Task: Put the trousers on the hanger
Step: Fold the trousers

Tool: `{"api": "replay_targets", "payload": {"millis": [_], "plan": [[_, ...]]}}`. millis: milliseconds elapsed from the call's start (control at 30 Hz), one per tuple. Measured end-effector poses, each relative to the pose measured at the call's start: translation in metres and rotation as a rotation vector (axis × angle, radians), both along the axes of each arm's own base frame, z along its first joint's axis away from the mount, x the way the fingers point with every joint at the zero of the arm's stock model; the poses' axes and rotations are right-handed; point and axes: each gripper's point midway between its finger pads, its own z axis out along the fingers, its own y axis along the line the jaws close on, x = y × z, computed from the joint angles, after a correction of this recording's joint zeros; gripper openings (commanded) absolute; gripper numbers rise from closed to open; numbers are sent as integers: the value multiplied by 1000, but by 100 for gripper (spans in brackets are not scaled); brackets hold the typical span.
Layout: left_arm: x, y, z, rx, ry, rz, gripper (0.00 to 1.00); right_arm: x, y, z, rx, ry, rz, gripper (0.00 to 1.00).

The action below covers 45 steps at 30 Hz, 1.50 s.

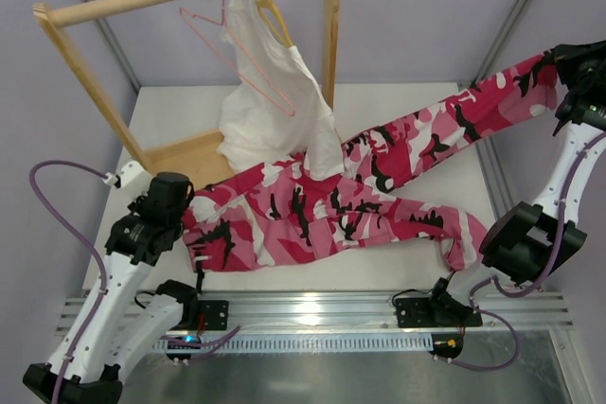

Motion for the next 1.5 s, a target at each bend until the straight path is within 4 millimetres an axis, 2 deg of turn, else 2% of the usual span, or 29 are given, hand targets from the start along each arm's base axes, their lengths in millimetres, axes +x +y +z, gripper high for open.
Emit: {"api": "replay_targets", "payload": {"millis": [167,267,367,467,567,700,800,933,1033,1067,1200,1300,1333,1500], "plan": [[-4,2,6,-10,-33,1,1,-29,3,42,-39,-85,-31,4],[-7,5,9,-2,-46,11,1,-41,4,68,-74,-155,-48,4],[-10,10,12,7,-55,27,1,-47,1,86,-100,-200,-66,4],[-12,13,12,18,-54,36,1,-46,-2,89,-103,-216,-67,4],[-12,13,11,21,-50,35,0,-38,-6,80,-84,-204,-61,4],[-8,8,-4,14,-12,17,3,-11,2,45,-42,-131,13,9],[-5,2,-21,6,36,-5,6,11,28,1,-15,-12,99,21],[-4,-4,-33,-6,79,-26,6,30,93,-53,-8,159,259,37],[-3,-6,-31,-18,63,-32,2,34,155,-86,-40,257,420,48],[-3,-6,-30,-21,59,-35,2,33,171,-95,-59,270,467,50],[-2,-10,-30,-30,60,-57,9,20,235,-159,-62,383,649,55],[0,-14,-30,-50,57,-74,4,11,248,-197,-14,484,677,59],[1,-17,-30,-58,55,-81,1,9,247,-208,9,520,661,64],[6,-30,-33,-108,58,-129,0,0,237,-257,104,725,532,65]]}}
